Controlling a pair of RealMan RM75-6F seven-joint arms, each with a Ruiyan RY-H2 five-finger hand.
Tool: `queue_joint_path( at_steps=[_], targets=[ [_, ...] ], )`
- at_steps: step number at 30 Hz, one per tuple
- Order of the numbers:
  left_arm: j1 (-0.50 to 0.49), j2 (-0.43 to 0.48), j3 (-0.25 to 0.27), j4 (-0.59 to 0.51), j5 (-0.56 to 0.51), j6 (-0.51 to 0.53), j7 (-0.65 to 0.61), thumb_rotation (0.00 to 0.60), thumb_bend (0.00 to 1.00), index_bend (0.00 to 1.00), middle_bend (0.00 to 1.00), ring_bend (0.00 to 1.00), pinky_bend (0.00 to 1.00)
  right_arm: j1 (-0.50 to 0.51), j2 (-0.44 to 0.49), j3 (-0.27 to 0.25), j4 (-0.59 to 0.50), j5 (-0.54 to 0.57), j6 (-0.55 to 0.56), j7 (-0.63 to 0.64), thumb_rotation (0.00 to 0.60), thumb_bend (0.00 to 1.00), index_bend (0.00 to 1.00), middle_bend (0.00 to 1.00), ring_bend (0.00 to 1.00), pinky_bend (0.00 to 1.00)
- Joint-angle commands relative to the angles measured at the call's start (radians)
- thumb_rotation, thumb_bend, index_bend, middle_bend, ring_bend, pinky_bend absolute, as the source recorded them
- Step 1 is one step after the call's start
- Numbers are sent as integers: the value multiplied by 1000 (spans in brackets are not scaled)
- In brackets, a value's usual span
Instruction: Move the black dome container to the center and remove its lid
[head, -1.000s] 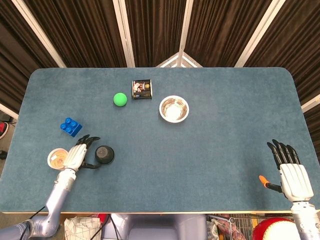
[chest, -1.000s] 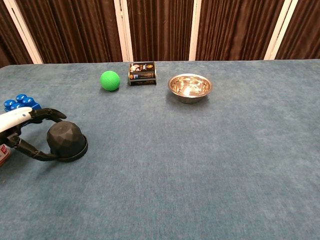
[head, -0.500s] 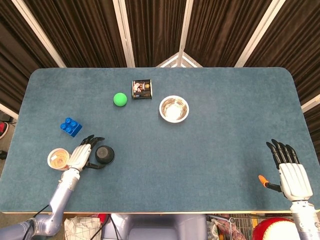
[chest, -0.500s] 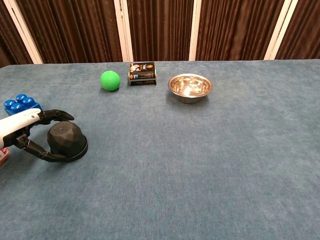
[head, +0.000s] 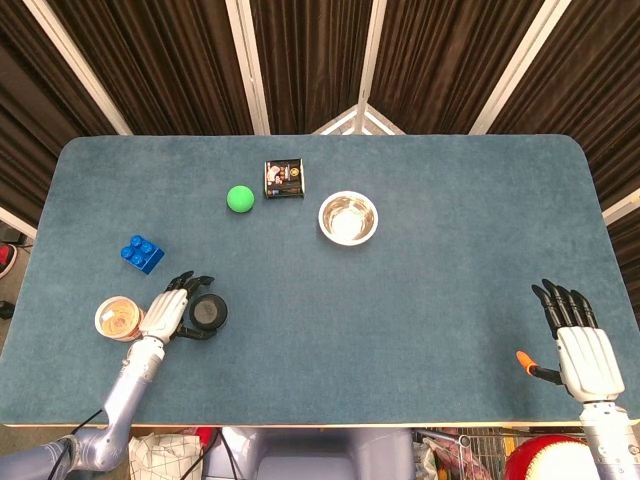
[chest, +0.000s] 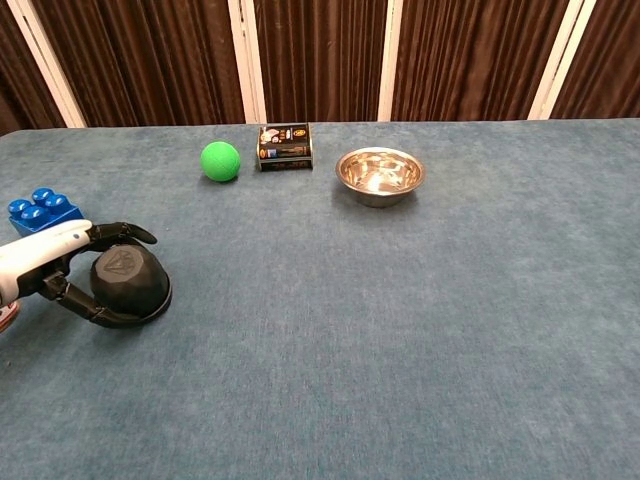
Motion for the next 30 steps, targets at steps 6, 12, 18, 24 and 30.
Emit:
queue_joint_path(
  at_steps=[6,12,18,24,30],
  targets=[
    [4,-7,1,10,-9,8,12,600,91,180,190,0,0,-3,4,-2,-5,-9,9,3,600,233,0,0,0,0],
    [5,-3,6,3,-17,14,46,600,91,180,191,0,0,2,2,0,-9,-8,4,-1,600,232,0,0,0,0],
    [9,-1,4,-7,-33,29,86,600,91,180,250,0,0,2,5,-1,-9,-7,2,5,600,233,0,0,0,0],
    [8,-4,2,-13,-59,35,138,600,101,190,280,0,0,5,4,-2,-9,-6,-5,12,600,233,0,0,0,0],
    [3,-7,-8,-23,-72,36,154,600,102,194,238,0,0,8,4,-1,-8,-3,-12,15,600,234,0,0,0,0]
  ],
)
